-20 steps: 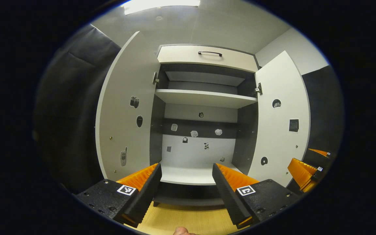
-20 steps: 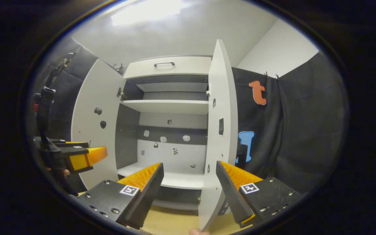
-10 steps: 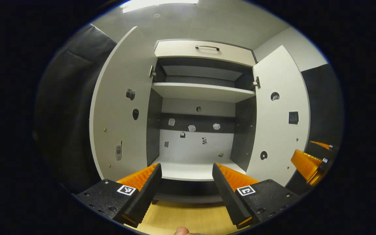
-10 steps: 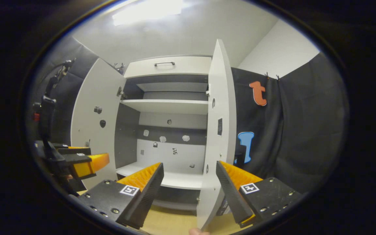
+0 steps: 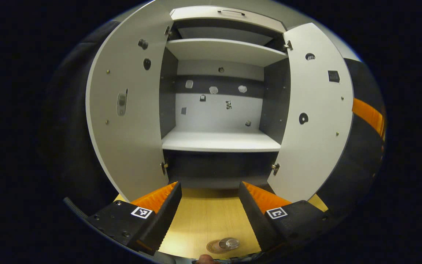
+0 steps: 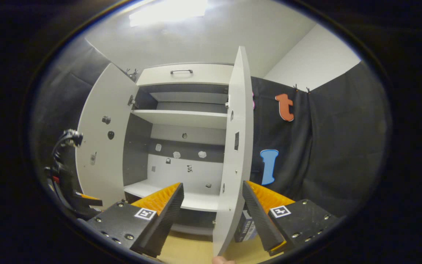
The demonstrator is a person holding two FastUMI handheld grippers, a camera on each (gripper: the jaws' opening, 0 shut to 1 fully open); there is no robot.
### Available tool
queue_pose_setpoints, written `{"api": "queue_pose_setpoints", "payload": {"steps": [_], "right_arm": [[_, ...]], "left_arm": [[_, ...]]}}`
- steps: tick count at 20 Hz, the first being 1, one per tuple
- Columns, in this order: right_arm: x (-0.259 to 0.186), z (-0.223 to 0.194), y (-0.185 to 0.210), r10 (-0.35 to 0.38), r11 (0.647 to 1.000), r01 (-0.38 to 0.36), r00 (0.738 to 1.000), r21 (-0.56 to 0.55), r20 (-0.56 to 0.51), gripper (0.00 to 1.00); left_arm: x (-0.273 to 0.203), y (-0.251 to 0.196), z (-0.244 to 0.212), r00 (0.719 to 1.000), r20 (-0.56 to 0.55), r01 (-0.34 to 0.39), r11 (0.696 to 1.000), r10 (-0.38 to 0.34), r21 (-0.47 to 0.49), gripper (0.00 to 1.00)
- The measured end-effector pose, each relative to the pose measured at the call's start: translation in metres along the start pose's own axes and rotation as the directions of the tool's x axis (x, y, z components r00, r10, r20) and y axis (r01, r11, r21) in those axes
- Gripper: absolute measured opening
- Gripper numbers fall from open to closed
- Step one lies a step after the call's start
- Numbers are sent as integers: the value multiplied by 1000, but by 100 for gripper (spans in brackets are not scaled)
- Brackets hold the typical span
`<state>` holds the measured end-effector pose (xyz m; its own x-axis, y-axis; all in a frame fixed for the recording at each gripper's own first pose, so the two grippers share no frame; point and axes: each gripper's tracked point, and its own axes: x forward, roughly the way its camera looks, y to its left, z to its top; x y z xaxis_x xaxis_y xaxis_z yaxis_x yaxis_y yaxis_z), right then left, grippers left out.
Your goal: Grasp the bottle in the cabinet with the left hand and place it on the coaster, then close the right door with the right hand and the left door with the left hand.
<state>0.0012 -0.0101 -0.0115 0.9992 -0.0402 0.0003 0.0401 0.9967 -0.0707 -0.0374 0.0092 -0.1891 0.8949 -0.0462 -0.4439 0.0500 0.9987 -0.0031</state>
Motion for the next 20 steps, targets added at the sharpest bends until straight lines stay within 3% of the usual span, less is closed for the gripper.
{"api": "queue_pose_setpoints", "payload": {"steps": [4, 6, 10, 12, 19, 20], "right_arm": [[-16, -10, -11, -11, 1000, 11, 1000, -20, -22, 97], [-26, -14, -19, -14, 1000, 14, 999, -19, -39, 94], [-25, -21, -21, -32, 999, 31, 997, -11, -72, 97], [-28, -23, -23, -38, 999, 37, 996, -22, -82, 94], [-37, -28, -31, -70, 997, 67, 991, -29, -111, 94], [-39, -30, -34, -76, 997, 73, 990, -30, -115, 97]], "left_arm": [[6, -15, -71, 982, -167, 83, 996, -84, -15, 97], [7, -30, -99, 962, -225, 147, 988, -153, -44, 96], [7, -56, -150, 918, -302, 238, 966, -257, -98, 96], [9, -57, -175, 900, -352, 242, 966, -258, -91, 96], [28, -54, -232, 853, -455, 233, 966, -256, -108, 97], [32, -52, -238, 851, -461, 226, 968, -251, -111, 97]]}}
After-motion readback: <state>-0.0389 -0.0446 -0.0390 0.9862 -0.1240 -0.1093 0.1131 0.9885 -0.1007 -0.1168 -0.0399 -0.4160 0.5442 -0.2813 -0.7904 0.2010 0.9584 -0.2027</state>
